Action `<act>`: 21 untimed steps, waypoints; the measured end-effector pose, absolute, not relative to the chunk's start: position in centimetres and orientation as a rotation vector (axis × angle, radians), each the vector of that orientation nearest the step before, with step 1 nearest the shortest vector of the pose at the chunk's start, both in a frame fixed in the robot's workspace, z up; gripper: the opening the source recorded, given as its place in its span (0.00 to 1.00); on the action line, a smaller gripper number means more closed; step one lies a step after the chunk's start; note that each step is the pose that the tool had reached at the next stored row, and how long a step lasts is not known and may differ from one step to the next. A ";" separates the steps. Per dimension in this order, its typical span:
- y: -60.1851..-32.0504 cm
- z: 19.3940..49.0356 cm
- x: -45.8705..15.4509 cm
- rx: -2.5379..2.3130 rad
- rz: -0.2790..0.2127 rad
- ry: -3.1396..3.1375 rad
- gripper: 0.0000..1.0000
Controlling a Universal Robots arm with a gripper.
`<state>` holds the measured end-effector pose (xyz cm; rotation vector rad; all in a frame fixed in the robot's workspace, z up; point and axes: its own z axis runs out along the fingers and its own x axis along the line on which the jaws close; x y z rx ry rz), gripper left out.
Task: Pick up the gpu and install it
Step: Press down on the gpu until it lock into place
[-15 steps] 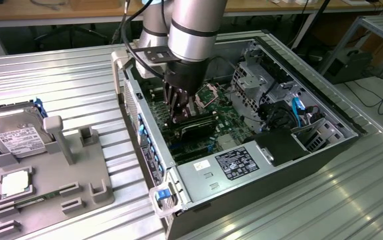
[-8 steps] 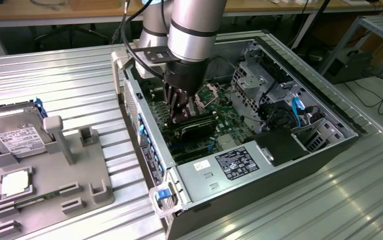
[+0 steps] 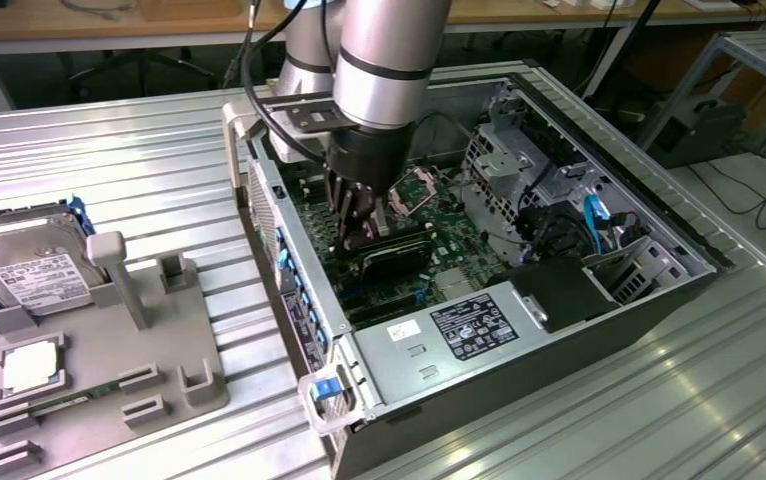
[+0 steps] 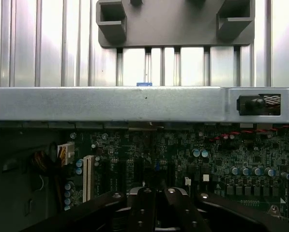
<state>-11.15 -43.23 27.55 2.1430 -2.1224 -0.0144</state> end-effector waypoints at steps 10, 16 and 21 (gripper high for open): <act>-43.2 27.0 -11.2 2.145 -0.015 -2.125 0.11; -43.2 28.3 -11.2 2.150 -0.010 -2.129 0.11; -43.2 28.4 -11.2 2.154 0.001 -2.135 0.11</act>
